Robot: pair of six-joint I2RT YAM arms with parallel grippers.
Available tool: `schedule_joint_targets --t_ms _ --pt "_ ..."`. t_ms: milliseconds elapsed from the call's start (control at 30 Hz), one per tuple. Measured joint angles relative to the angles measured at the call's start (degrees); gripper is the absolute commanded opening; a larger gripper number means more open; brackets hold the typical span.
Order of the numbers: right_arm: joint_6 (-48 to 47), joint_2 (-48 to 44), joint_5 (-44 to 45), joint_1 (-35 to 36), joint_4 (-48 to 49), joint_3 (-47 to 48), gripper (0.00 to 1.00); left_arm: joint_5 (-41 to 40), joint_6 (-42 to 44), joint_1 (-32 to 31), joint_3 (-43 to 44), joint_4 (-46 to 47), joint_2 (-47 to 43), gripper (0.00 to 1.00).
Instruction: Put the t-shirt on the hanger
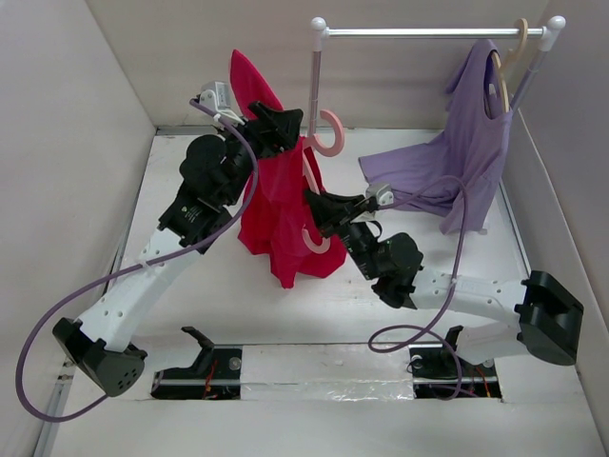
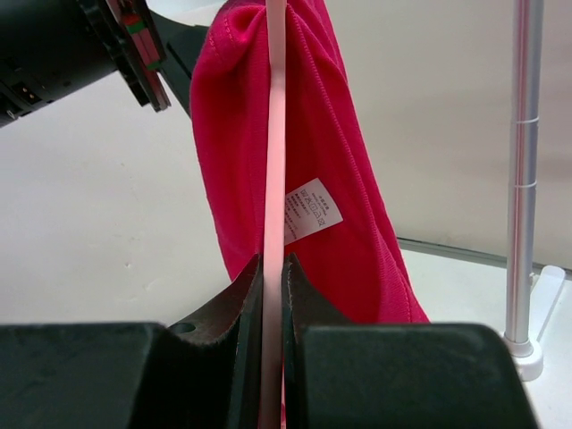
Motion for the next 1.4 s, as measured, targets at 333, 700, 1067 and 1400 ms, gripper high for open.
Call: schedule_joint_targets --t_ms 333,700,1067,1400 --pt "-0.4 2.7 0.1 0.7 -2.3 4.2 0.0 0.2 -4.5 0.0 -2.6 -0.2 0.1 0.61" --pt "0.7 6.8 1.0 0.7 -2.9 6.7 0.0 -0.2 -8.5 0.7 -8.3 6.1 -1.8 0.12" --pt "1.3 7.8 0.7 2.1 -3.5 6.9 0.18 -1.5 -8.8 0.7 -13.2 9.1 -5.3 0.0" --pt "2.1 -1.0 -2.5 2.3 -8.3 4.3 0.54 3.5 -8.4 1.5 -14.9 7.2 -6.6 0.0"
